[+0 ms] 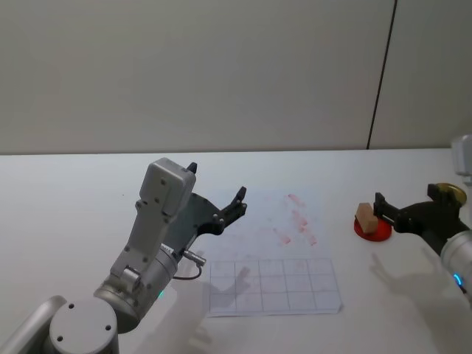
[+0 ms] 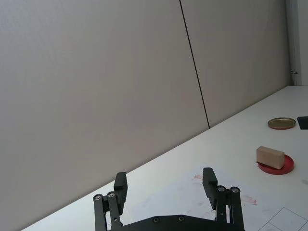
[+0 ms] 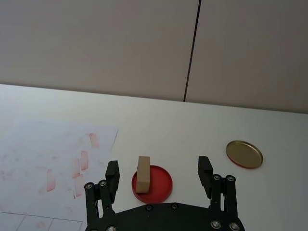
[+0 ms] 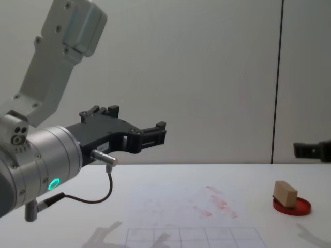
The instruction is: Use the one hand to pick up the stamp and affix it onto the A4 paper.
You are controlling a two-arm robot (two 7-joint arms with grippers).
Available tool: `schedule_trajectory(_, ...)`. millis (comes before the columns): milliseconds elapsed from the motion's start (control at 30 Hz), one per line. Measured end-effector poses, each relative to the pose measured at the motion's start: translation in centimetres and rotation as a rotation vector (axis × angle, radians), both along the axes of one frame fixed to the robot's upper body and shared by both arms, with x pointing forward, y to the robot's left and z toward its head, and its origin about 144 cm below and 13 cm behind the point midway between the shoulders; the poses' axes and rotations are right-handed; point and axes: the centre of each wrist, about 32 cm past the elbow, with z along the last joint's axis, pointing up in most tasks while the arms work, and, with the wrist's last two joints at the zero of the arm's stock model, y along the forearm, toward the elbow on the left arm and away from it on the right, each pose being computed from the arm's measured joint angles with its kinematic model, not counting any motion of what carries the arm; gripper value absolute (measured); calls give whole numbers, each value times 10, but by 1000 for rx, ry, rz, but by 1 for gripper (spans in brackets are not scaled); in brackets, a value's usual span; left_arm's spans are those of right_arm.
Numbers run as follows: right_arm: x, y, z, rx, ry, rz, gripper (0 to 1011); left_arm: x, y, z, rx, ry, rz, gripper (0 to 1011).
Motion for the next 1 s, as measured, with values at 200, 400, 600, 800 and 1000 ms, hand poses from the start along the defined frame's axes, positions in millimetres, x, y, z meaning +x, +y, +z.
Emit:
schedule_trajectory(200,11,0,-6,-1,43,-1,1001,0,0,0,0,0,0,993)
schedule_trajectory(400,22,1,-15,-5,89,-3,1001,0,0,0,0,0,0,993)
schedule_trajectory(600,31,3,-22,-8,117,-7,1001,0,0,0,0,0,0,993)
schedule_trajectory(800,40,5,-27,-9,137,-6,1001,0,0,0,0,0,0,993)
schedule_trajectory(1000,47,9,-32,-5,143,8,1001,0,0,0,0,0,0,993)
